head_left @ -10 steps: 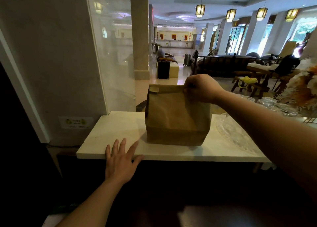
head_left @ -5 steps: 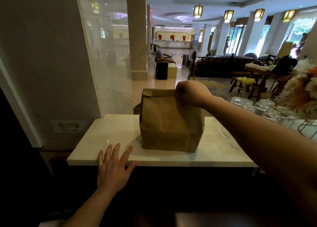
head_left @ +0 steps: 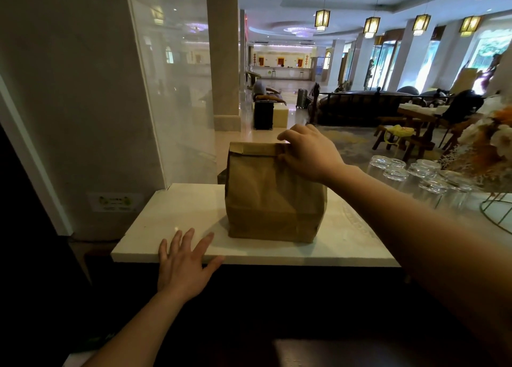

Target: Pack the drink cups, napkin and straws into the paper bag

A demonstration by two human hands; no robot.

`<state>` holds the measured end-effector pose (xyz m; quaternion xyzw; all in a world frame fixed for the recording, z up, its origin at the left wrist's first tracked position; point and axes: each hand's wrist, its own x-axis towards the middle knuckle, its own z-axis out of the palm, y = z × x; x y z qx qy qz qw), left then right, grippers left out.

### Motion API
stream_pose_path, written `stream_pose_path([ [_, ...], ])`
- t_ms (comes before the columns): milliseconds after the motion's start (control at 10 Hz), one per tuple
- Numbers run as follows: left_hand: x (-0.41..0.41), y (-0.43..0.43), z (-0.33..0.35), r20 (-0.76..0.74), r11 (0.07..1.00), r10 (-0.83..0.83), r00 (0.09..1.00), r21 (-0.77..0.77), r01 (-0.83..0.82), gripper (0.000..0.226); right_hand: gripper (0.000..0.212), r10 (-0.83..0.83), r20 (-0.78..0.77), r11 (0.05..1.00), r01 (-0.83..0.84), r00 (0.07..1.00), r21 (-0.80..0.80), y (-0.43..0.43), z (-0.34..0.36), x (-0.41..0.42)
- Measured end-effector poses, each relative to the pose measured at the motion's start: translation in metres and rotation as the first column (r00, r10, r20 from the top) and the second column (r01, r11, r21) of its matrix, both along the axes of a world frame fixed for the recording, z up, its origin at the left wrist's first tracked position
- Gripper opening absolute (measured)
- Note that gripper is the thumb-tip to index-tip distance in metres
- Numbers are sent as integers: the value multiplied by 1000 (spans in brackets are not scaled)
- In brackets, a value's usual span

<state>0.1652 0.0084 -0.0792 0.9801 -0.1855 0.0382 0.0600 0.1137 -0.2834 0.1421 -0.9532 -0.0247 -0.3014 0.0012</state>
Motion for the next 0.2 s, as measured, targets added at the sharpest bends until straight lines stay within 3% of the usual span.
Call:
stream_pose_path([
  [100,0,-6,31,-169,997,21,985,-69,-33,76,43,6,48,1000,-7,999,4,-2,-1,-14],
  [200,-7,-23,62,-13,979,-13,1000,-204,10,70,45,-26,93,999,23,995,33,-5,1,-32],
])
